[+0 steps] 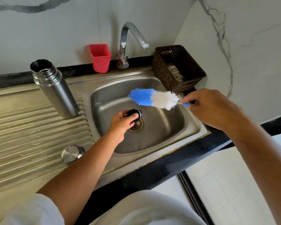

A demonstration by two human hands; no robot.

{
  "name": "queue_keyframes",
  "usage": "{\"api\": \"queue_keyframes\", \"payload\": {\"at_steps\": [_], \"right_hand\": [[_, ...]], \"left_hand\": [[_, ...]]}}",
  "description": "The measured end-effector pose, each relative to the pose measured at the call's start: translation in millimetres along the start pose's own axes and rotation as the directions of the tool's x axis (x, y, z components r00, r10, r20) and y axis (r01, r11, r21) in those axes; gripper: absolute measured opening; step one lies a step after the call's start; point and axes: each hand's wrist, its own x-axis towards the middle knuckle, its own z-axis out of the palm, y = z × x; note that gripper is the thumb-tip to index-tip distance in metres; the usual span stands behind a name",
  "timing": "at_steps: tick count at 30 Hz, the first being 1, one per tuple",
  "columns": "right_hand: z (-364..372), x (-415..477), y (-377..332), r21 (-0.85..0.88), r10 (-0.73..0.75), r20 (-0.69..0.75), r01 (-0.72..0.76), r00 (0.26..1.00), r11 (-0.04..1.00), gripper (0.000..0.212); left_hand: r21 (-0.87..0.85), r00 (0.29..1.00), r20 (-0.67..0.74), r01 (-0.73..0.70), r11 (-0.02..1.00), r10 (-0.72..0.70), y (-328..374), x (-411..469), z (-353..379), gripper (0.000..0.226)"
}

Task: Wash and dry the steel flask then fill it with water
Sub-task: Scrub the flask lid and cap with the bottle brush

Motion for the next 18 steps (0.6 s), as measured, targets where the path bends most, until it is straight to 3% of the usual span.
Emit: {"api": "queue_keyframes", "payload": {"at_steps": [8,13,18], "right_hand": [[-10,0,-6,-0.096,-0.054,0.1,0.064,0.994,0.993,0.034],[55,24,-24,-0.155,-0.065,0.179,0.094,0.982,0.983,0.036],[21,28,-19,-0.139,-0.042,0.072,0.051,0.997,0.989,0.038]], "left_hand": [[0.085,0.999,-0.021,-0.024,0.996,0.026,2,-1,-5,0.028],[0.129,0.991,0.134,-0.049,0.99,0.032,2,-17,31,0.029],[0.085,0.998,-0.004,-0.062,0.994,0.062,-1,-5,4,0.039]]}}
